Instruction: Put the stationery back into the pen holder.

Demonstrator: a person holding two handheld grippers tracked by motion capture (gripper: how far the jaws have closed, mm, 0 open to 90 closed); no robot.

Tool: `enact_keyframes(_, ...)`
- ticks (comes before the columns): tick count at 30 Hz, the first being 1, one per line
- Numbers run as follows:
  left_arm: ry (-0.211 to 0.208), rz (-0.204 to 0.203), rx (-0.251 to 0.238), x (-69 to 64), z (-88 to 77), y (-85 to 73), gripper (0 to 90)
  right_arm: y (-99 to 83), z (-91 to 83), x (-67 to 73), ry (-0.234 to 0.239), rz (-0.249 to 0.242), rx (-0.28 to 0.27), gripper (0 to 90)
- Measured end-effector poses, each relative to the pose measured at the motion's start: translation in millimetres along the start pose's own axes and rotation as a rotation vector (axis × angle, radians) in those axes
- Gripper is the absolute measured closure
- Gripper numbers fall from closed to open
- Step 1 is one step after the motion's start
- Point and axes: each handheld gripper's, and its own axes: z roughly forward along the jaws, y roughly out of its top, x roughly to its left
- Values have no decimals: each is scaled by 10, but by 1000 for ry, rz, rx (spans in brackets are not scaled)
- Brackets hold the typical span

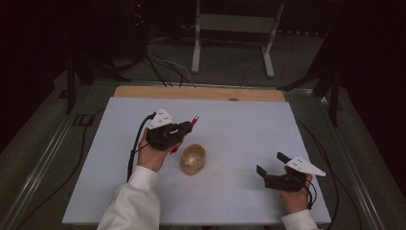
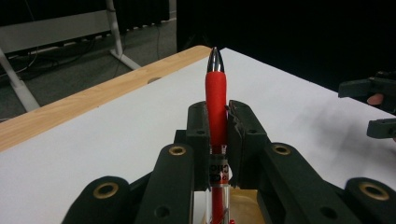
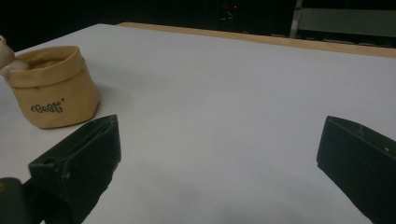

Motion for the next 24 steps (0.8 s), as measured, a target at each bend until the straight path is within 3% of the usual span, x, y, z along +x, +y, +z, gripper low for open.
enact_keyframes(24,-52,-1,-2,-156,256,-5,804,2,-5,1,-1,-1,-1,2)
